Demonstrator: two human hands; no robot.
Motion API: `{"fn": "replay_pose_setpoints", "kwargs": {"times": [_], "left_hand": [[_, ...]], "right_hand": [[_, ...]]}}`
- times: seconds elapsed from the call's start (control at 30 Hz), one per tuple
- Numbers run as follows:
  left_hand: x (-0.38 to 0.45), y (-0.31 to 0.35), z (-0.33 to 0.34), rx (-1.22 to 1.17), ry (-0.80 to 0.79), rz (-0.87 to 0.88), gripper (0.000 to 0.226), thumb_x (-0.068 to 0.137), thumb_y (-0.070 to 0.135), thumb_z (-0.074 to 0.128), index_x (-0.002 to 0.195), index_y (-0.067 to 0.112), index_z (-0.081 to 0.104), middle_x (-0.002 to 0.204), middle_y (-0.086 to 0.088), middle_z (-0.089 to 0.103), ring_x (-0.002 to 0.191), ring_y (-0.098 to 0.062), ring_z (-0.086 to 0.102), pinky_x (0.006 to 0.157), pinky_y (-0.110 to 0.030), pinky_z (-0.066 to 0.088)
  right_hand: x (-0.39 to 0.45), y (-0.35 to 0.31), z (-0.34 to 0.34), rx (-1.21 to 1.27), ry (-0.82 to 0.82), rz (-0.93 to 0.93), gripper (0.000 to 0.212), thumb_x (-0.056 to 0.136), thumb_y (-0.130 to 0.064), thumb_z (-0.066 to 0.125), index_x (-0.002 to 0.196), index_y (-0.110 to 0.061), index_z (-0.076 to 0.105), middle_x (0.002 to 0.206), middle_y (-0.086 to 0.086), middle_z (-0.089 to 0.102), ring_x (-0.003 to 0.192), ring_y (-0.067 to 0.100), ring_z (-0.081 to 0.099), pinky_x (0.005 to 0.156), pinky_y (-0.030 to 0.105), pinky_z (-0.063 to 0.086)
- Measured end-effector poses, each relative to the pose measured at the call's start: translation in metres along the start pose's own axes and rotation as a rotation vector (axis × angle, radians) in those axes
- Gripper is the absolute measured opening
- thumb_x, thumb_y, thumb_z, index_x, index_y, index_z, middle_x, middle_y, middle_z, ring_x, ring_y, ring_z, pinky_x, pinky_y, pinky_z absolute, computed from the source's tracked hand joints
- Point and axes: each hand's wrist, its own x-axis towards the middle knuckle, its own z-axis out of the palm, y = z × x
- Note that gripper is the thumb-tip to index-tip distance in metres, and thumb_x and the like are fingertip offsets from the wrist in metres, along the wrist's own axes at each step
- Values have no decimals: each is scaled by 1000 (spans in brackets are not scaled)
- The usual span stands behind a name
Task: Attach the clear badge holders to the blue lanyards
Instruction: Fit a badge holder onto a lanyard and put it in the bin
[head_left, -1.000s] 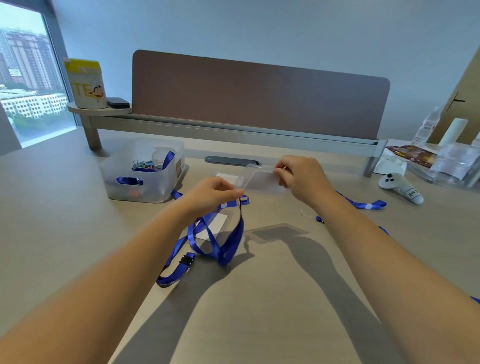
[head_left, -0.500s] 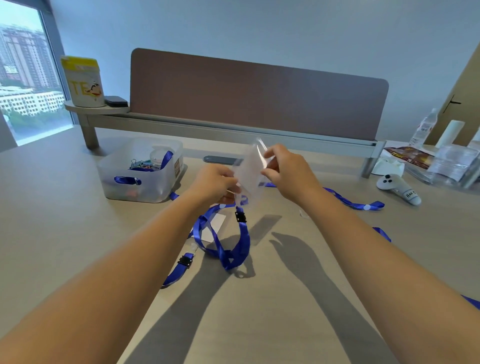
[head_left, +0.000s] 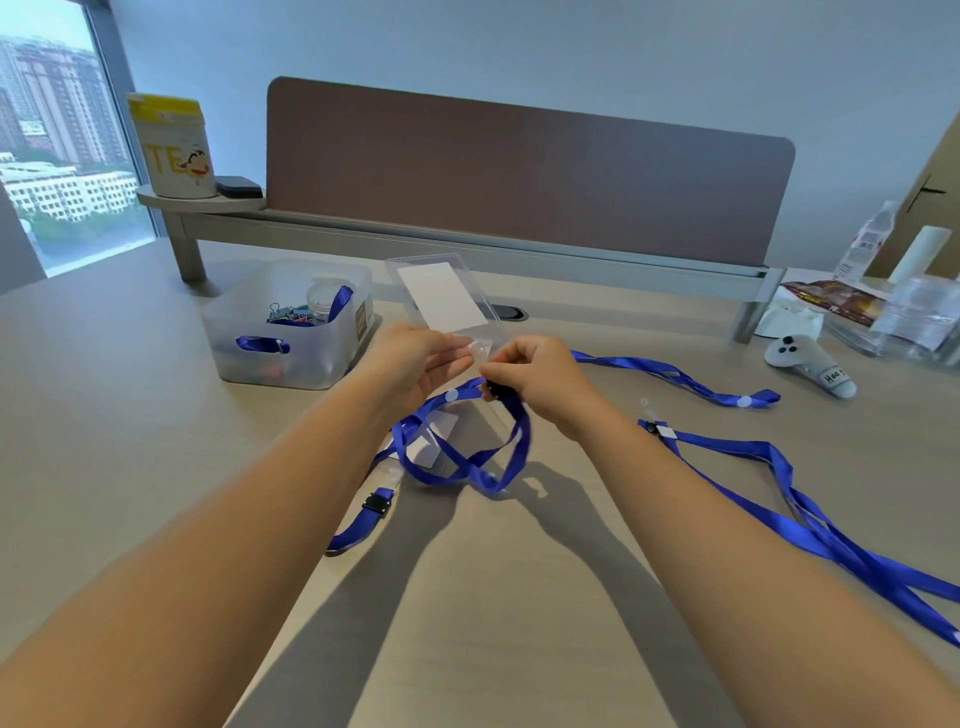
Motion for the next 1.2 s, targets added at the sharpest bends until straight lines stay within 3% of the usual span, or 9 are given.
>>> {"fn": "replay_pose_setpoints", "kwargs": {"times": [0.17,0.27,0.33,0.47,0.6,0.73,0.83,0.93,1.2], "left_hand": [[4,-6,-3,123,119,6,46,88,7,55,130,-1,40,126,-17,53,112,-28,56,93,-35,47],[10,-13,-5,534,237,56,69,85,25,61,140,6,25,143,-16,38,127,-30,42,101,-39,40],[10,-13,-7,638,226,215,62,86,22,59,139,7,30,144,-14,38,130,-29,40,104,-40,38],[3,-8,-7,863,100,545,35,91,19,50,124,9,54,128,-12,59,116,-23,54,97,-35,44],[-3,-4,-5,1159,102,761,34,91,23,49,122,12,58,125,-9,62,112,-21,57,92,-30,45],[-1,-1,-9,1435,111,893,36,92,28,47,124,15,57,130,-7,59,119,-23,53,96,-32,43],[-3,2,-11,1519,68,1058,19,77,17,65,90,7,74,91,-14,75,81,-32,69,67,-36,55],[0,4,-15,1625,30,1110,9,66,10,70,69,4,76,65,-15,74,56,-31,67,54,-33,55],[-1,4,-10,1531,45,1115,24,82,11,54,80,-4,72,76,-20,74,70,-35,68,67,-35,55]], "right_hand": [[2,-4,-5,129,-27,55,23,92,-1,47,73,-14,53,66,2,60,37,1,57,43,9,48],[5,-8,-8,69,-6,35,25,92,-3,46,72,-17,53,66,0,59,46,5,51,39,7,41],[6,-10,-10,56,-12,32,26,92,-4,47,71,-17,54,66,0,58,50,7,47,38,7,39],[10,-13,-11,-7,-33,52,27,92,-7,47,69,-17,55,67,1,59,53,8,45,45,14,38],[10,-15,-12,-51,-53,53,29,92,-5,46,67,-15,56,68,-1,60,52,8,44,43,12,38],[9,-19,-12,-65,-58,61,21,93,-6,45,91,1,65,67,0,59,51,9,41,44,14,35],[8,-22,-10,-78,-74,65,24,94,-9,46,103,4,64,66,0,58,54,9,41,48,16,35],[6,-23,-10,-90,-65,44,25,94,-9,46,104,5,64,64,-1,57,55,8,41,46,14,36],[7,-24,-4,-183,17,-44,25,93,-8,44,103,5,64,65,-4,53,62,8,47,61,18,42]]}}
